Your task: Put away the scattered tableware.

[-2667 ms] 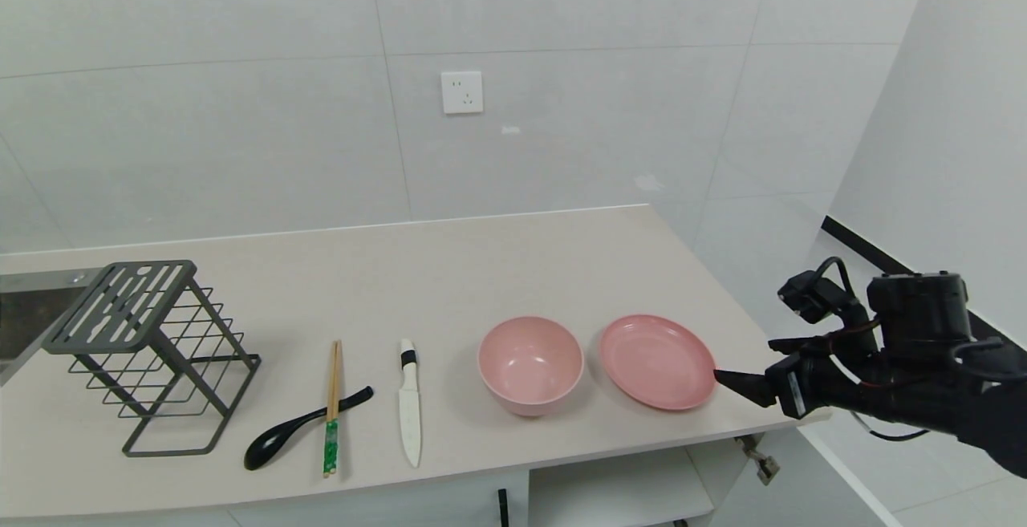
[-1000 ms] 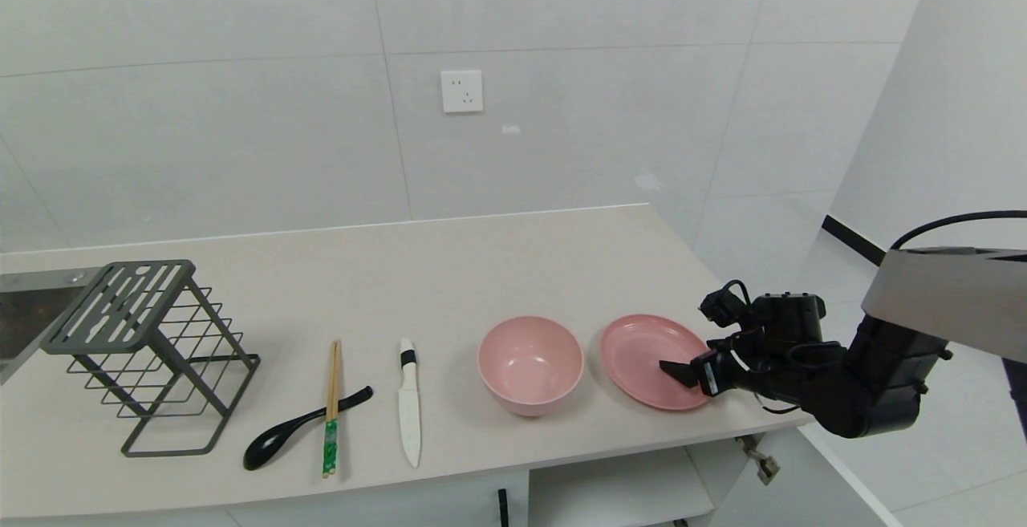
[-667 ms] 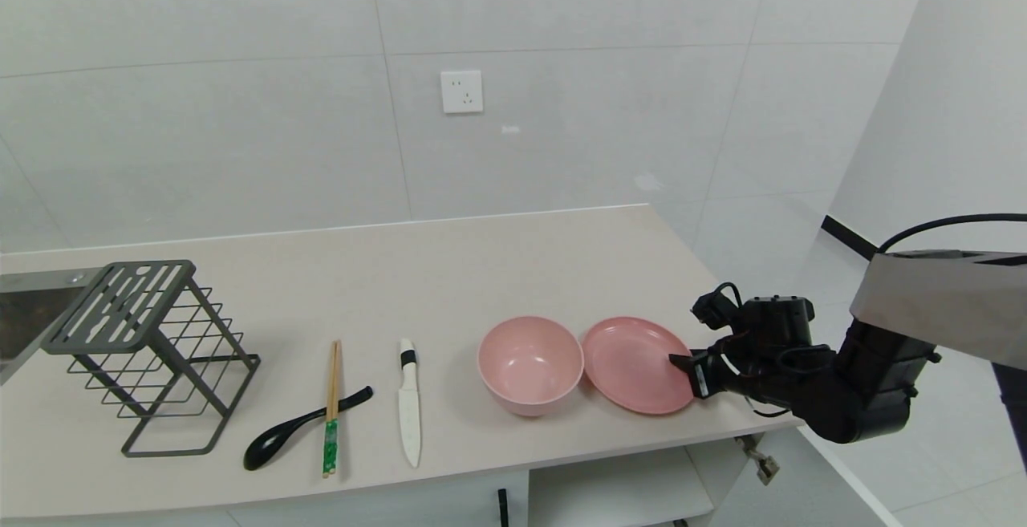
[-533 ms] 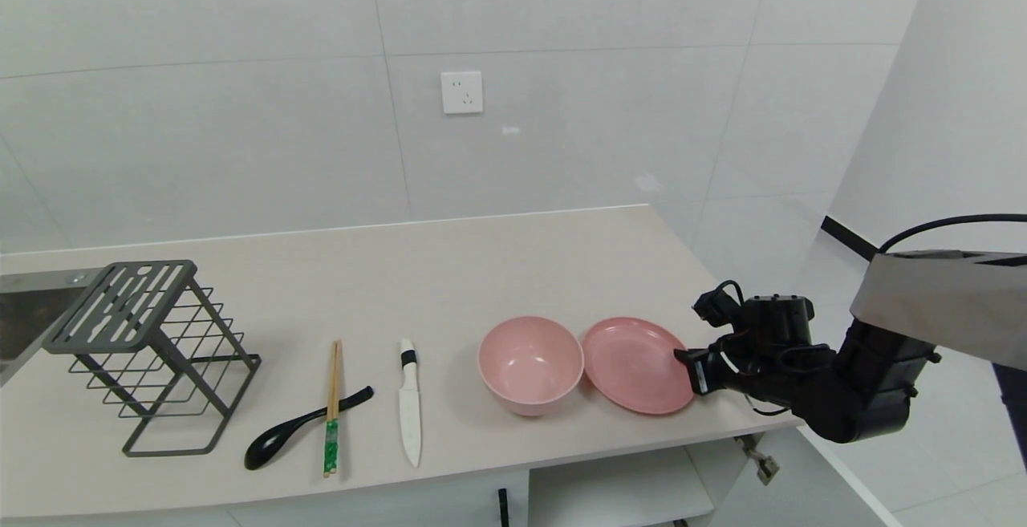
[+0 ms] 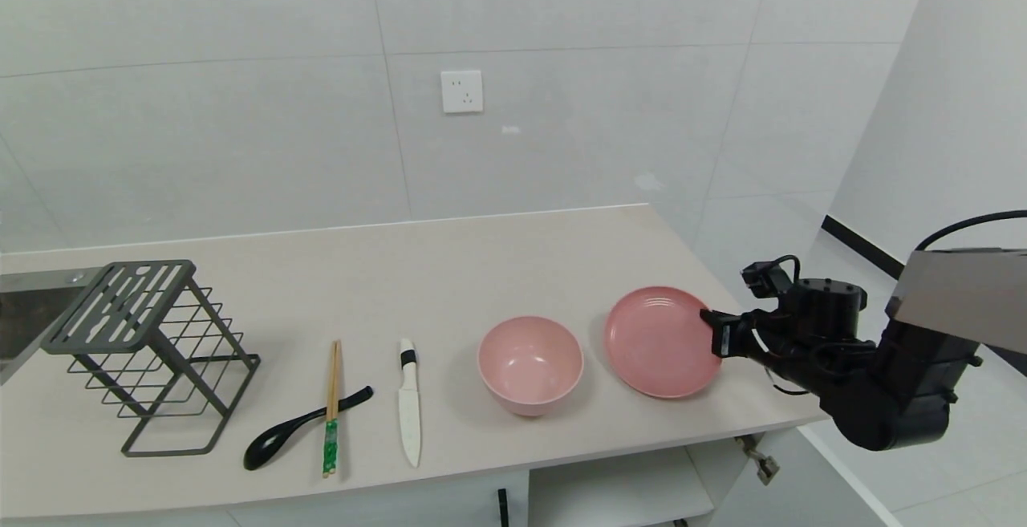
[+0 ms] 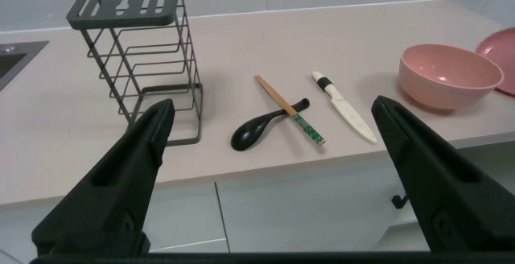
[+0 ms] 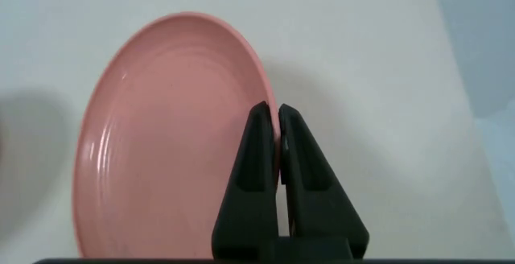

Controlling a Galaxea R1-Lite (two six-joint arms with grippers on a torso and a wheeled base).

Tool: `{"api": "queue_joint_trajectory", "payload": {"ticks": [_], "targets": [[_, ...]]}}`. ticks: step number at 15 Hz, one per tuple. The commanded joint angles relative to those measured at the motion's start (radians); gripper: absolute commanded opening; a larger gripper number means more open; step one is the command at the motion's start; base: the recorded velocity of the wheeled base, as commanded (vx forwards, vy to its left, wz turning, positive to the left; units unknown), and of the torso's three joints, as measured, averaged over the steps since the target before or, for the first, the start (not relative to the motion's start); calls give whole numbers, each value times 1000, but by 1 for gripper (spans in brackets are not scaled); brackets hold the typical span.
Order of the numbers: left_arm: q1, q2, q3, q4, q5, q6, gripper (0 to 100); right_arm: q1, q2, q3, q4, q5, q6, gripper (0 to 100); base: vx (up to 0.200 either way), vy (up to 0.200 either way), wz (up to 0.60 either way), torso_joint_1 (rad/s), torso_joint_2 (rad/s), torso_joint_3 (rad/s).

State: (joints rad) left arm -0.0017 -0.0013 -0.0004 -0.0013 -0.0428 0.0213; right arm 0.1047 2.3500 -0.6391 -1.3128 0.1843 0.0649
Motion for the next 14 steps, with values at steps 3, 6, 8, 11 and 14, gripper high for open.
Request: {"api": "queue_joint_trajectory", "payload": {"ticks": [3, 6, 8, 11, 14], "targets": [[0, 1, 0, 0, 1, 0, 100, 24, -147, 207, -217, 3, 46, 0, 0, 0, 0, 0, 0, 0], [0, 1, 0, 0, 1, 0, 100, 27, -313, 346, -258, 4, 61, 0, 0, 0, 0, 0, 0, 0], [0, 1, 0, 0, 1, 2, 100, 29, -399, 409, -258, 9, 61, 0, 0, 0, 0, 0, 0, 0], [0, 1, 0, 0, 1, 2, 100, 27, -523, 498, -258, 18, 61, 0, 0, 0, 0, 0, 0, 0], [0, 1, 0, 0, 0, 5, 100, 32, -617, 607, -258, 60, 65, 0, 0, 0, 0, 0, 0, 0]]}}
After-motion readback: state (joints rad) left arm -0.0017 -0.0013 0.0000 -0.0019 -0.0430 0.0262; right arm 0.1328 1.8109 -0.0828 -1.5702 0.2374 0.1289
